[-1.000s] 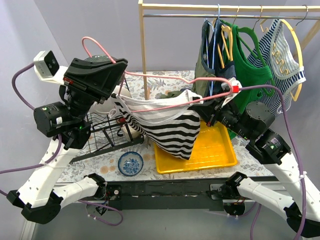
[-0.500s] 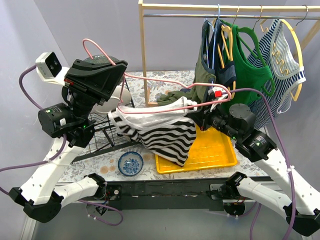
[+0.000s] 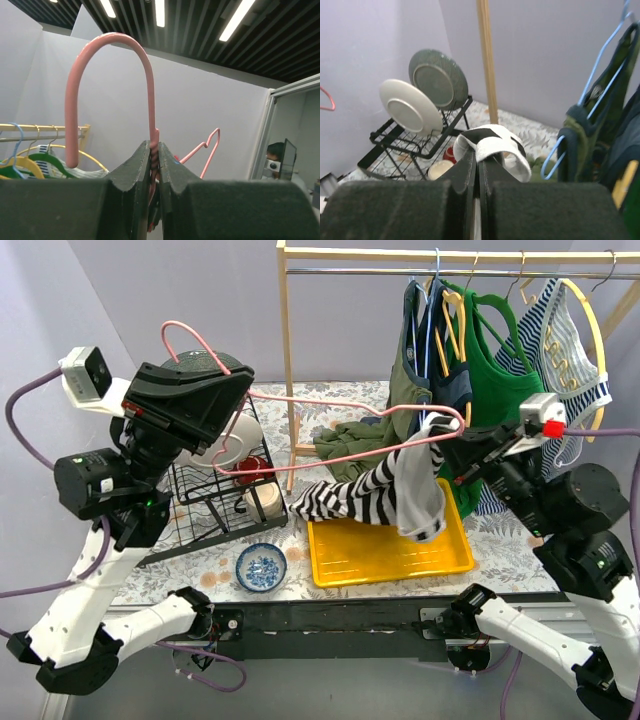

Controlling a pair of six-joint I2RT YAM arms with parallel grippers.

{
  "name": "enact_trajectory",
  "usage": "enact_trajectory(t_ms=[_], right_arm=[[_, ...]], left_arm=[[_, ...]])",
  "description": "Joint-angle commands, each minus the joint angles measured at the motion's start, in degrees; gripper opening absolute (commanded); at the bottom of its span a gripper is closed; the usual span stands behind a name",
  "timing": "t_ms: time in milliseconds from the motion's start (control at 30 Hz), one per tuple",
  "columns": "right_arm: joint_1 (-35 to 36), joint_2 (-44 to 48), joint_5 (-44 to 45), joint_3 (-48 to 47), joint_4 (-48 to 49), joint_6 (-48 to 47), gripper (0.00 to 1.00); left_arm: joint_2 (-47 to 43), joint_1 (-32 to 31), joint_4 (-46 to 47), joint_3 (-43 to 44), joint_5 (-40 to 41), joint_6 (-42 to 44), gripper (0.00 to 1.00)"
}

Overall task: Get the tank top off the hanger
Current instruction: Remove the tank top from the hanger, then place the tank top in the bin.

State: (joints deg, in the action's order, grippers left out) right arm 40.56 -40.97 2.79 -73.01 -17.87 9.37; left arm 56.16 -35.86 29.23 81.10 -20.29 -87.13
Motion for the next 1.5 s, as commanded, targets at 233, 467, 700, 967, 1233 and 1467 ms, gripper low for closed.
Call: enact_trajectory(t_ms=[233,467,700,967,1233,1467], right_arm=[[-0.04,-1.04,3.98,-9.42,4.68,-12.52,0.01],[-0.04,-2.18,1.96,-14.70,7.41,-14.28,0.01],[-0.04,-2.80,1.26,-16.81,8.73,-14.99,0.01],[-0.04,-4.20,-1.55,-11.20,10.22,-13.85,0.01],[-0.04,-8.24,-8.05,-2.50,13.56,-12.09,0.01],[-0.04,-8.00,-12.98,7.42,16.19,-6.29,0.01]], left_arm=[[-7.64,0.08,-18.86,4.77,2.97,15.49,0.00],[-10.63,0.08,-22.72,4.94,5.44,19.80,0.00],[-12.30,0.08,-24.93,4.77,7.54,21.92,0.00],[-13.09,0.08,-25.45,4.42,8.43,22.88,0.00],[-13.71,0.00,-25.98,4.42,9.31,24.02,0.00],[-14.15,0.08,-26.51,4.24,10.98,25.08,0.00]])
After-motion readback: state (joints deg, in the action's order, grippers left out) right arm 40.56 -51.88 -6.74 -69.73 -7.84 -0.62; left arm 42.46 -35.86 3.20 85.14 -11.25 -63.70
